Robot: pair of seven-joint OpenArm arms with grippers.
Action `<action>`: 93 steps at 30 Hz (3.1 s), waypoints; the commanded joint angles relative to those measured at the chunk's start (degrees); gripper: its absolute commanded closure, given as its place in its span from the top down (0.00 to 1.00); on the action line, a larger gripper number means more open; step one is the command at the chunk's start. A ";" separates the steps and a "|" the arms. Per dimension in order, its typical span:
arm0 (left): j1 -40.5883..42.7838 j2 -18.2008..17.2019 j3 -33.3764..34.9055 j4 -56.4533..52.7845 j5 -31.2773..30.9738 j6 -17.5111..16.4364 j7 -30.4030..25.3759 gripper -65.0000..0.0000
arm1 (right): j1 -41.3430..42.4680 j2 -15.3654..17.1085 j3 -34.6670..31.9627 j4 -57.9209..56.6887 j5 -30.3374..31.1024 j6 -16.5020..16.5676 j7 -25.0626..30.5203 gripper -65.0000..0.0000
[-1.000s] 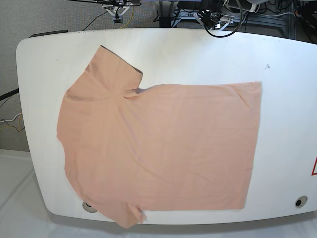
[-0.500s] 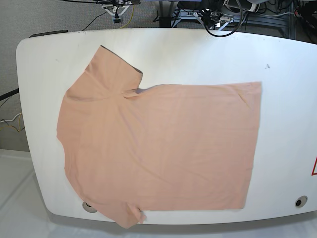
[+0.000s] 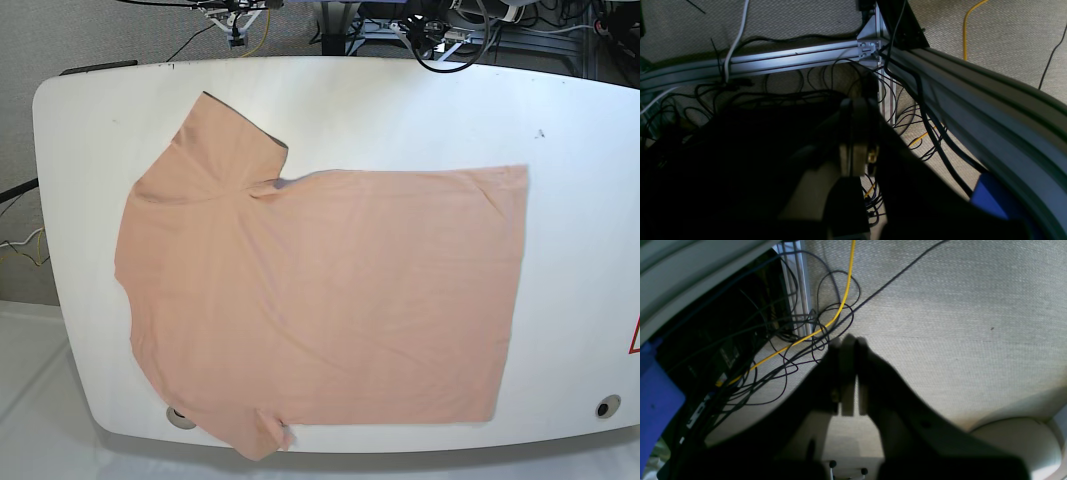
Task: Fold the T-shirt properly
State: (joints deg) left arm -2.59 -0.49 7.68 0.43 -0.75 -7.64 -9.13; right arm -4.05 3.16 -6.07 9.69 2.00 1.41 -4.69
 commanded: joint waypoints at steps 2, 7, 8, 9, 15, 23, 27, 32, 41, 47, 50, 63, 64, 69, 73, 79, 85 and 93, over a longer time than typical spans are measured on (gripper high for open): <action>-0.13 0.02 0.07 -0.01 -0.16 -0.06 -0.50 0.00 | -0.23 0.08 -0.05 -0.14 1.05 -0.32 0.03 0.00; 0.06 0.04 0.12 0.07 -0.27 0.01 -0.49 0.00 | -0.32 0.18 -0.04 -0.02 1.36 -0.29 0.01 0.00; 0.10 0.07 0.16 0.08 -0.29 -0.03 -0.63 0.00 | -0.31 0.20 0.01 0.02 1.01 -0.49 0.08 0.01; 0.14 0.11 0.19 0.09 -0.31 -0.07 -0.78 0.00 | -0.31 0.22 0.06 0.06 0.65 -0.69 0.15 0.01; 0.23 0.08 0.20 0.10 -0.28 -0.04 -0.86 0.00 | -0.34 0.25 0.10 0.26 0.60 -0.69 0.20 0.01; 0.09 -0.02 0.18 0.02 -0.38 0.10 -0.65 0.00 | -0.59 0.13 0.03 0.02 0.52 -0.58 0.43 0.01; 0.10 -0.03 0.17 0.14 -0.39 0.11 -0.53 0.00 | -0.71 0.15 0.14 0.27 0.45 -0.60 0.46 0.01; 0.42 0.05 0.32 -0.09 -0.14 0.00 -0.52 0.00 | -0.76 0.40 0.08 0.56 0.53 -0.74 0.73 0.01; 0.43 -0.03 0.23 0.10 0.05 0.15 -0.57 0.00 | -1.05 0.43 0.11 0.17 0.65 -0.51 0.65 0.01; 0.39 -0.05 0.29 0.10 0.36 0.20 -0.84 0.00 | -0.83 0.46 0.03 0.13 0.64 -0.52 0.41 0.01; 0.60 0.02 0.34 0.05 0.53 0.36 -0.97 0.00 | -0.79 0.45 0.02 0.17 0.69 -0.58 0.42 0.01; 0.69 0.16 0.57 -0.03 0.15 0.55 -1.39 0.00 | -0.88 0.49 0.08 0.02 0.86 -0.44 0.77 0.01; 0.71 0.16 0.57 -0.06 0.13 0.54 -1.38 0.00 | -0.90 0.48 0.07 0.03 0.86 -0.45 0.72 0.01; 0.69 0.20 0.68 -0.28 0.03 0.55 -1.43 0.00 | -0.94 0.46 0.08 0.07 0.92 -0.43 0.76 0.02; 0.98 -0.04 0.63 0.15 0.06 0.32 -1.24 0.01 | -1.05 0.54 0.03 0.30 1.06 -0.80 0.96 0.02; 1.09 -0.11 0.76 -0.03 0.03 0.47 -0.80 0.10 | -1.19 0.55 -0.05 0.36 1.14 -1.21 1.42 0.02; 1.26 0.08 0.72 -0.14 0.01 0.79 -0.90 0.12 | -1.14 0.82 0.00 0.37 0.82 -1.93 1.87 0.02; 1.24 0.07 0.75 0.05 0.17 0.64 -1.30 0.03 | -1.10 0.74 0.04 0.36 0.88 -1.79 1.75 0.02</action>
State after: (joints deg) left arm -1.23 -0.47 8.32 0.27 -0.54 -6.83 -9.96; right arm -4.97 3.70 -6.07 10.04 2.98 -0.47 -3.03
